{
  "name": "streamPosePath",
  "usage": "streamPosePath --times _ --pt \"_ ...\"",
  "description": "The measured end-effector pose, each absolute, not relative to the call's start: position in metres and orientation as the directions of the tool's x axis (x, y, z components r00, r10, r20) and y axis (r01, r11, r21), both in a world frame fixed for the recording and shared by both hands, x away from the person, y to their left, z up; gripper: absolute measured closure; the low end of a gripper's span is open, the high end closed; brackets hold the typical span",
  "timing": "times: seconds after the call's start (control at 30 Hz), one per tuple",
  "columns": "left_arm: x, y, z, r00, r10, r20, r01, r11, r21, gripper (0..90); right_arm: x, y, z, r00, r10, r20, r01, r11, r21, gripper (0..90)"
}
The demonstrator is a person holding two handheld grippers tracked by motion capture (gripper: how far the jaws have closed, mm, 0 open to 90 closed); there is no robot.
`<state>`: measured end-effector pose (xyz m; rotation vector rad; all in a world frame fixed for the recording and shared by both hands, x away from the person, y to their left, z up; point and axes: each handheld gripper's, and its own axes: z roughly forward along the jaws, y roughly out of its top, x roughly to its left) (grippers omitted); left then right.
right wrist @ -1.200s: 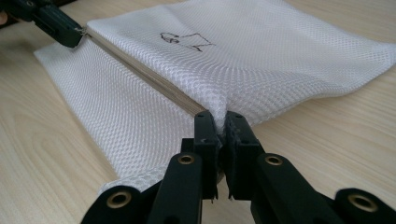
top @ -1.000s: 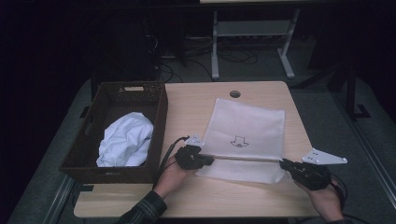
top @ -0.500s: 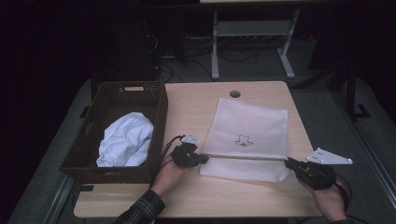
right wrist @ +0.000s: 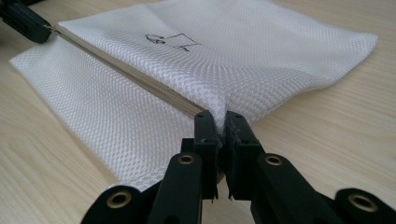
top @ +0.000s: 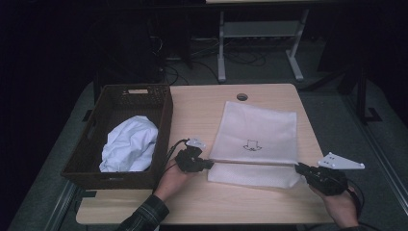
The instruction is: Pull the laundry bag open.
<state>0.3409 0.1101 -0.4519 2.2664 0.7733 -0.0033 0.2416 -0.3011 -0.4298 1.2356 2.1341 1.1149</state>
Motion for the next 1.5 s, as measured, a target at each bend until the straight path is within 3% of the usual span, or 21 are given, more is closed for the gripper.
streamPosePath --times 0.53,1.5 --pt "0.349 0.098 -0.447 0.832 0.513 -0.21 0.506 -0.548 0.666 86.9 0.254 -0.317 -0.437 -0.5 0.865 0.048 0.541 0.269 0.797 82.8" --pt "0.412 0.051 -0.459 0.832 0.514 -0.207 0.501 -0.539 0.677 85.2 0.257 -0.33 -0.455 -0.465 0.883 0.057 0.651 0.298 0.699 79.8"
